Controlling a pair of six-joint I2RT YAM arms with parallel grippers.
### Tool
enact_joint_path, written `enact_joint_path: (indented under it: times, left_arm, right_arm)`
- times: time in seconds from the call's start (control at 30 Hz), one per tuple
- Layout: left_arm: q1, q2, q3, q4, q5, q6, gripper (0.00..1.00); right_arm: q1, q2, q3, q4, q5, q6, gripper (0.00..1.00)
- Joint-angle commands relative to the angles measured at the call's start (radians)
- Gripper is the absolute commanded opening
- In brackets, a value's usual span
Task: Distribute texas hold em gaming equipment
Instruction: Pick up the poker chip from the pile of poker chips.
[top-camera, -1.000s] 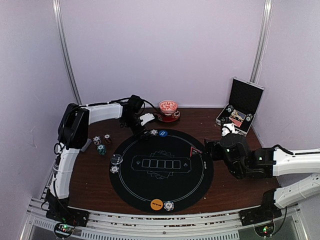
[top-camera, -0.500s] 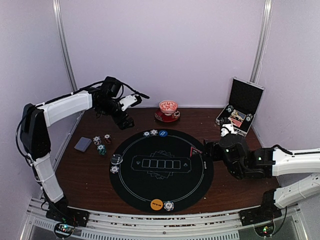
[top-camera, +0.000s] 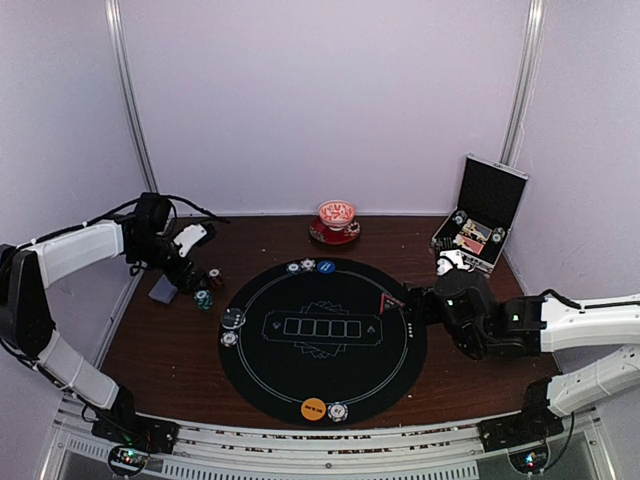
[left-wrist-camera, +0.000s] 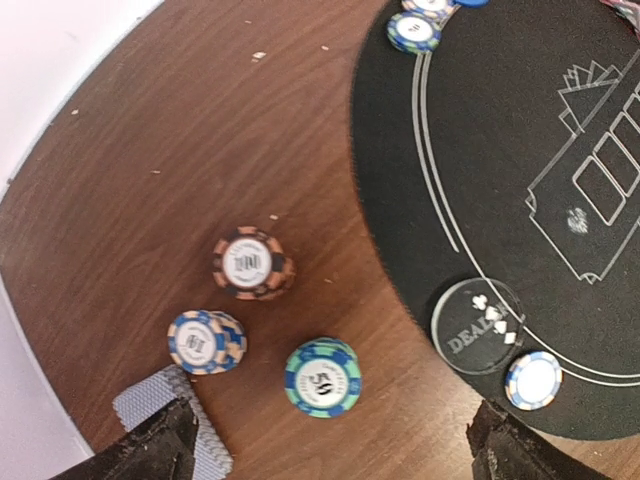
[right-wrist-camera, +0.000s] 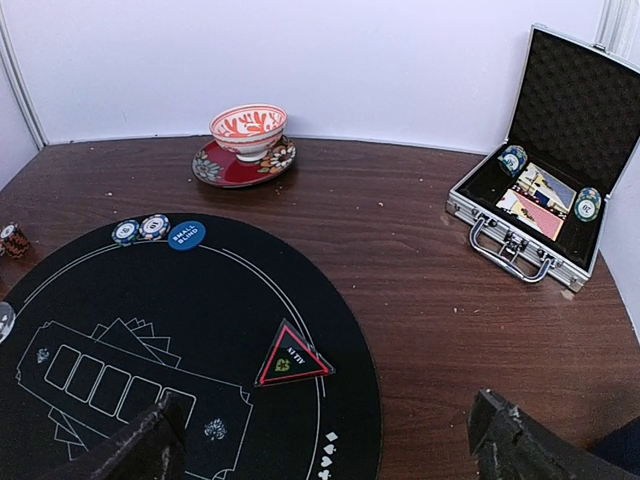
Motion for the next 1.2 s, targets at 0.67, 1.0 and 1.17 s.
enact_joint_path:
  times: [0.67,1.0,1.17]
  left_arm:
    - [0.028,0.153,-0.105,0.195,-0.015,-0.010,0.89]
    - [0.052,0.193,-0.098,0.207,-0.003,-0.017,0.76]
    - [0.052,0.207,-0.095,0.207,0.008,-0.015,0.71]
  right_arm:
    - [0.002,0.002,0.003,0.003,-0.008,-0.010,1.00]
    - [0.002,0.004,0.004,0.002,-0.008,-0.010,1.00]
    - [0.002,0.002,0.004,0.002,-0.008,-0.010,1.00]
